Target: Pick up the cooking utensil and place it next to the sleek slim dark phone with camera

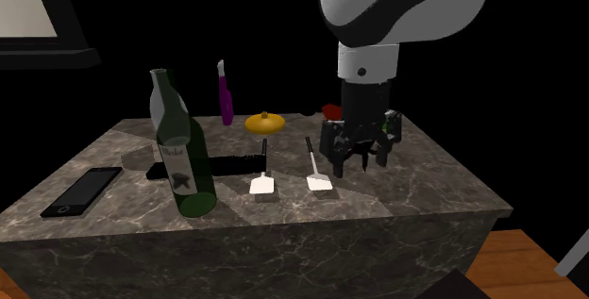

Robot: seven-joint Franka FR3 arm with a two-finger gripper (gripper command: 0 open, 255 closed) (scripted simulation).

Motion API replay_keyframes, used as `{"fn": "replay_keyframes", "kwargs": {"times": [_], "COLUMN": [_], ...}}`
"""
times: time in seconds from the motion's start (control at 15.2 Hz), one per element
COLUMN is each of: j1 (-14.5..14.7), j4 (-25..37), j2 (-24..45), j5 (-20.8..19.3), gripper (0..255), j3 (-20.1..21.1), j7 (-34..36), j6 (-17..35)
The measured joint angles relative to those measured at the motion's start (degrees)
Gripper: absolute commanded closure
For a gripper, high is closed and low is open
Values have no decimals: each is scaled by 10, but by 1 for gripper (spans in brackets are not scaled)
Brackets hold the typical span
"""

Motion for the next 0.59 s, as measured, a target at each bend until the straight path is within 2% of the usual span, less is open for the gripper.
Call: {"fn": "replay_keyframes", "kwargs": {"times": [0.59], "j1": [-21], "j4": [80], "j2": [180], "j5": [-15], "gripper": [0], "j3": [6], "j7": [63], "j6": [145]}}
